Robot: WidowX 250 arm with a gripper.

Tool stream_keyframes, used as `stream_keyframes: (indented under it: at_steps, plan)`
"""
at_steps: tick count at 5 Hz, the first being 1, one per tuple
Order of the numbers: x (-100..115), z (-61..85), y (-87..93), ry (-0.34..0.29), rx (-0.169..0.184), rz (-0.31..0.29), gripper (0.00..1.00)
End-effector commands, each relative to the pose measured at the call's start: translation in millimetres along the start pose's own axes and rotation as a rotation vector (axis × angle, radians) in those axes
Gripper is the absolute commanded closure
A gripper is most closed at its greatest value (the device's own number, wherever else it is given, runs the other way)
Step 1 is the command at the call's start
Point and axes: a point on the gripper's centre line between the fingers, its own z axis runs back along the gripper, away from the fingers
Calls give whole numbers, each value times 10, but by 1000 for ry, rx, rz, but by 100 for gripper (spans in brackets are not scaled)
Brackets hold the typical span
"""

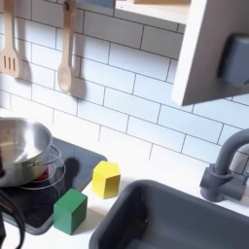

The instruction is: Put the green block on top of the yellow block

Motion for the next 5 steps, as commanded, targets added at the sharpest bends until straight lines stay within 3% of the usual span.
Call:
stream_keyframes:
  at_steps: [1, 4, 5]
  plan:
    - [-3, -2, 1, 0, 0, 0, 0]
    - [192, -89, 114, -19, 9, 47, 0]
    - [353, -136, 153, -34, 6, 53, 0]
